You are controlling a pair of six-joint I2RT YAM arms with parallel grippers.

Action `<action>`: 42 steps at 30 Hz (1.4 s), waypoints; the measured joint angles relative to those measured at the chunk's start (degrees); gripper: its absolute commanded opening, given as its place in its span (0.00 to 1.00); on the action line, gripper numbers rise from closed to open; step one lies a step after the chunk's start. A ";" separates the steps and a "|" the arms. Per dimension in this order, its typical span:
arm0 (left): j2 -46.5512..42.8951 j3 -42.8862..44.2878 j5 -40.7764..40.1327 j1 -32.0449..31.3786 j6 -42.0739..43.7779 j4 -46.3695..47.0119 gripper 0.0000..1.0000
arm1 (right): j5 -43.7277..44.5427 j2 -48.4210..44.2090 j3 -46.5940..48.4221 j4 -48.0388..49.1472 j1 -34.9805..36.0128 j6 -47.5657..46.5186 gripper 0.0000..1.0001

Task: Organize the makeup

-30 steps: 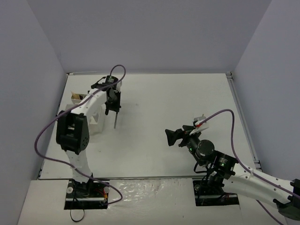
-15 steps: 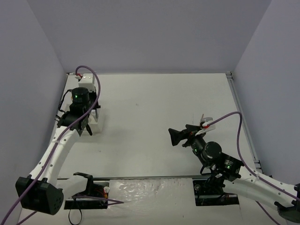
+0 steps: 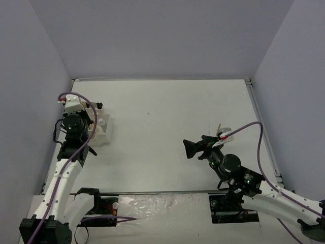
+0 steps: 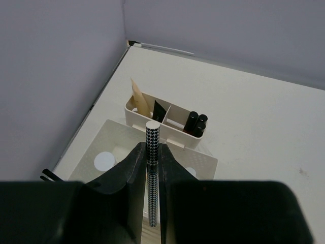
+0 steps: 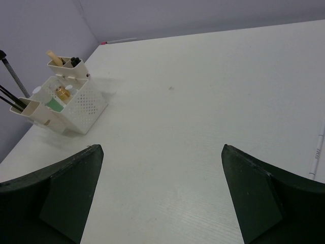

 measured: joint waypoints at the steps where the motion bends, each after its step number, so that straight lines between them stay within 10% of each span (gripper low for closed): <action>1: -0.19 -0.43 -0.78 0.00 -0.03 0.42 0.00 | 0.00 -0.01 -0.01 0.00 0.00 -0.02 1.00; 15: -0.79 -6.36 -11.02 0.00 -4.32 3.44 0.02 | 0.08 -2.21 -0.91 -0.89 0.00 -0.06 1.00; 31: -0.75 -6.38 -14.23 -0.09 -11.70 -0.40 0.76 | 4.22 -3.40 -0.88 -4.95 0.00 1.59 0.99; 42: -4.41 6.75 -10.47 -0.36 -12.86 -15.02 0.85 | 13.62 5.95 7.27 -17.58 -2.86 10.73 0.93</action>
